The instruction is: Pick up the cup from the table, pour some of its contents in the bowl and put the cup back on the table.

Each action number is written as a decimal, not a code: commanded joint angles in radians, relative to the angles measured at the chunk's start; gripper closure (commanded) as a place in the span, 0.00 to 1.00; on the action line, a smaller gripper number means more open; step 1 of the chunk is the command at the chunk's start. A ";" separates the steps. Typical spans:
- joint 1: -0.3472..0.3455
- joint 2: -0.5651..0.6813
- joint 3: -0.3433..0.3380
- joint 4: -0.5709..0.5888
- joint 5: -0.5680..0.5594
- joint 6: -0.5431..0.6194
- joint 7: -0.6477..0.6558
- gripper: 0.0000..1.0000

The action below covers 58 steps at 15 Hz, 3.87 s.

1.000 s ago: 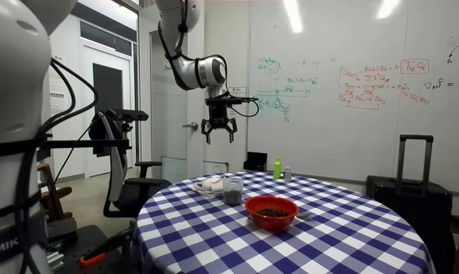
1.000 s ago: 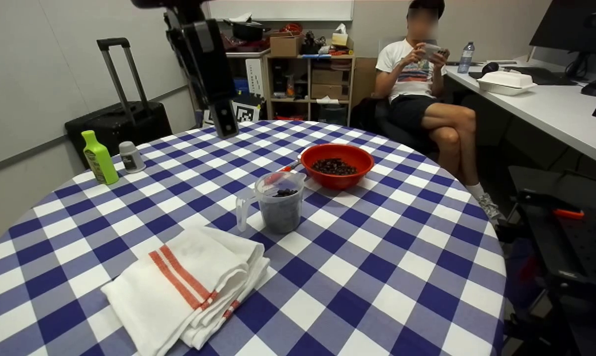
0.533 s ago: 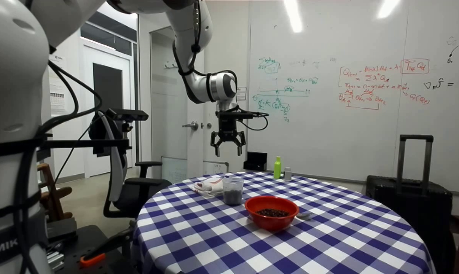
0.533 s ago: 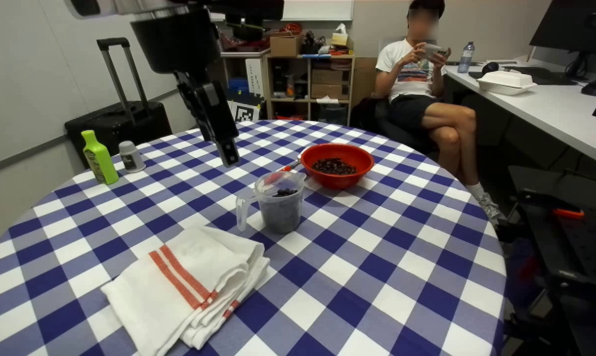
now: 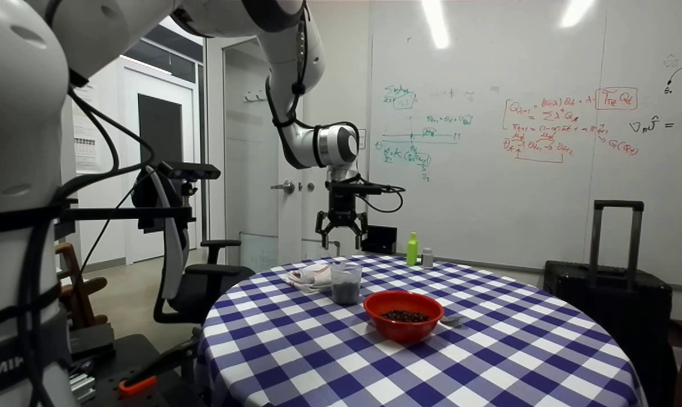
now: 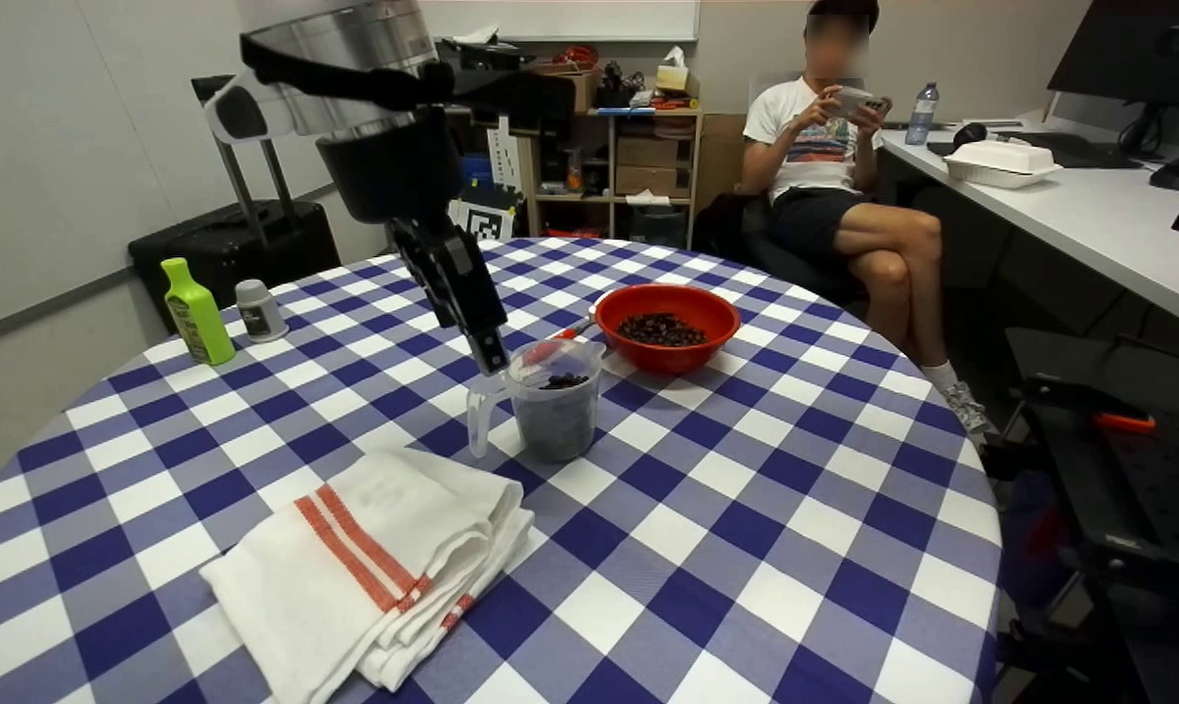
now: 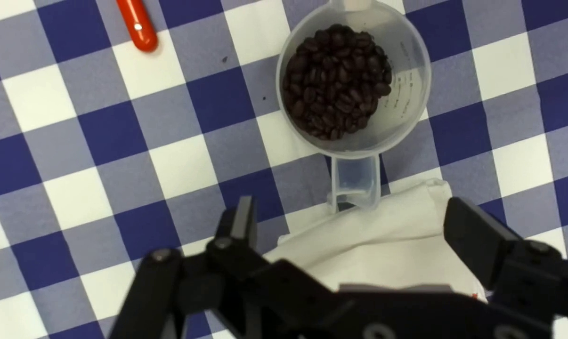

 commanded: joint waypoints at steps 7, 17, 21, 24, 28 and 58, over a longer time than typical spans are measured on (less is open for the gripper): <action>-0.004 0.045 0.000 0.001 0.005 0.013 -0.046 0.15; -0.003 0.051 0.006 -0.003 0.003 0.017 -0.060 0.94; -0.011 0.024 0.020 0.001 0.016 0.020 -0.106 0.93; -0.071 -0.016 0.072 0.025 0.145 -0.013 -0.182 0.93; -0.145 -0.112 0.081 0.039 0.298 -0.088 -0.294 0.93; -0.231 -0.252 -0.074 -0.059 0.353 -0.377 -0.689 0.93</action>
